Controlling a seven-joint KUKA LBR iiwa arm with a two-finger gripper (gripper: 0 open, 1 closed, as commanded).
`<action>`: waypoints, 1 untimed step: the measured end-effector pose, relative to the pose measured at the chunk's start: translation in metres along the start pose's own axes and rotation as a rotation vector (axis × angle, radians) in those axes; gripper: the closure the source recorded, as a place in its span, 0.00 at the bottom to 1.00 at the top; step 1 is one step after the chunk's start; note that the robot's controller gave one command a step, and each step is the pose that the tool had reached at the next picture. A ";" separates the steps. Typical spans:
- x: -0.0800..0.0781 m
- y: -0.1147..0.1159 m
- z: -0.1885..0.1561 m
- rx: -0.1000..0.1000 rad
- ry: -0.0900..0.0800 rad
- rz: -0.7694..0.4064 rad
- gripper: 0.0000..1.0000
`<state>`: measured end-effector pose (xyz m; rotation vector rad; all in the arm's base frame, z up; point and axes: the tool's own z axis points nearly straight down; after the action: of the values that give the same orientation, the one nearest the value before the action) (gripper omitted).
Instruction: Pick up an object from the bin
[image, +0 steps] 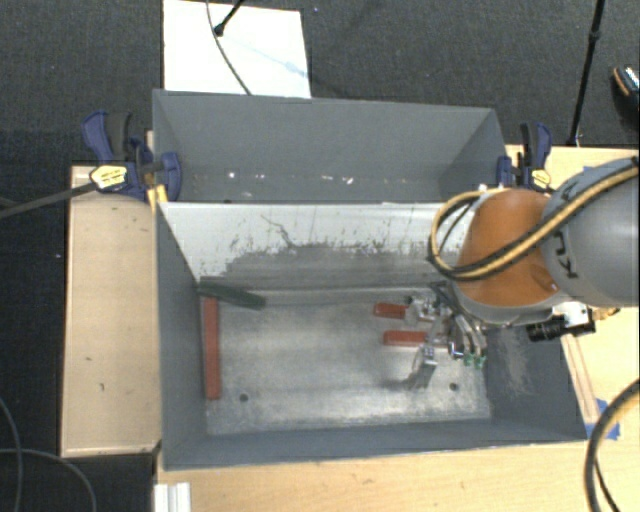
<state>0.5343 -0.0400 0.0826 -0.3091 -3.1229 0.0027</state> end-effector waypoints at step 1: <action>-0.049 -0.041 0.012 -0.001 -0.010 -0.033 0.00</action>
Offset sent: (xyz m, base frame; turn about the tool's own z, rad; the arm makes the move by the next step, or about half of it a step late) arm 0.0381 -0.0469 -0.0126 -0.0367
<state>0.5744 -0.0902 0.0705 -0.2579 -3.1374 0.0031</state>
